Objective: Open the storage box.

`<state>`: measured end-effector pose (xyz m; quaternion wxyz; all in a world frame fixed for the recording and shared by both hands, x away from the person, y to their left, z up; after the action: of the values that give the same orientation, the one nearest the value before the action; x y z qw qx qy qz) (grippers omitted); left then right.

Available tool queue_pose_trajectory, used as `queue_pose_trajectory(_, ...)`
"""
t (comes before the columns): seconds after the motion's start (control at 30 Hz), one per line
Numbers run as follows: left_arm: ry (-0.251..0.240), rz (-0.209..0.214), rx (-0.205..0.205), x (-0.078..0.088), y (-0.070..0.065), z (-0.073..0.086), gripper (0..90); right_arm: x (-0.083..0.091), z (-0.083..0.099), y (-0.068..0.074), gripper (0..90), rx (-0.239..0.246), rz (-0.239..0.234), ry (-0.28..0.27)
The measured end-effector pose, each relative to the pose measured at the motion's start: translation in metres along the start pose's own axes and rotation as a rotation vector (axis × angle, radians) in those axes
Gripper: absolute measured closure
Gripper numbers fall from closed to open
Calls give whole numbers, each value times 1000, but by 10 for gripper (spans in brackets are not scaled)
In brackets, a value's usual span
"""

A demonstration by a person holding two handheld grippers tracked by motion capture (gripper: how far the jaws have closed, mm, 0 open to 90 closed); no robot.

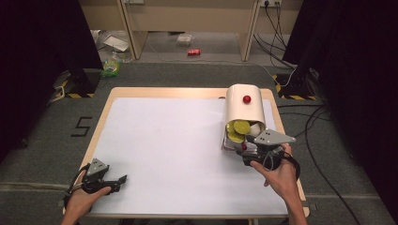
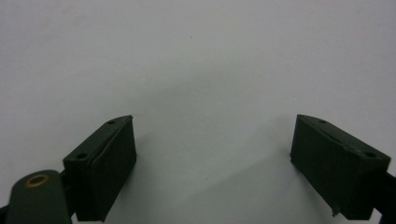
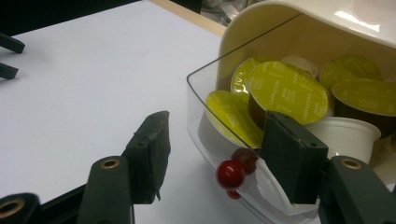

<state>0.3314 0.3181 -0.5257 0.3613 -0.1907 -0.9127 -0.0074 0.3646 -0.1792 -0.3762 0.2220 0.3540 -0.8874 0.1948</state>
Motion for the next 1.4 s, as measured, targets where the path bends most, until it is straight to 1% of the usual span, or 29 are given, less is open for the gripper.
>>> queue_pose_trajectory(0.1, 0, 0, -1, 0, 0, 0, 132, 1, 2, 2, 424, -3, -8, 8)
queue_pose_trajectory(0.2, 0, 0, 0, 0, 0, 0, 132, 2, 2, 3, 424, 1, -7, 4)
queue_pose_trajectory(0.23, 0, 0, 0, 0, 0, 0, 132, 3, 3, 4, 424, 9, -10, 10)
queue_pose_trajectory(0.5, 0, 0, 0, 0, 0, 0, 132, 6, 6, 8, 427, 16, -19, 6)
queue_pose_trajectory(0.57, 0, 0, 0, 0, 0, 0, 132, 8, 7, 10, 430, 13, -29, 7)
queue_pose_trajectory(0.93, 0, 0, 0, 0, 0, 0, 132, 13, 11, 15, 431, 16, -41, 10)
queue_pose_trajectory(1.1, 0, 0, -1, 0, 0, 0, 132, 17, 15, 22, 436, 18, -54, 16)
queue_pose_trajectory(1.4, 0, 0, 0, 0, 0, 0, 132, 20, 18, 26, 435, 23, -55, 18)
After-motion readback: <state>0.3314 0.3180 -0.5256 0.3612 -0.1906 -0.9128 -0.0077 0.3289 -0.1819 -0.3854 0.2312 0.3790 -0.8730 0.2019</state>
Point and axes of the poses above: each handheld gripper's, and its own axes: x roughly backward along the jaws, z roughly out of its underside, y roughly to its left, the point moved 3 cm from there along -x, roughly forward along the jaws, and after that the axes turned 7 degrees about x, right-handed, at the moved point
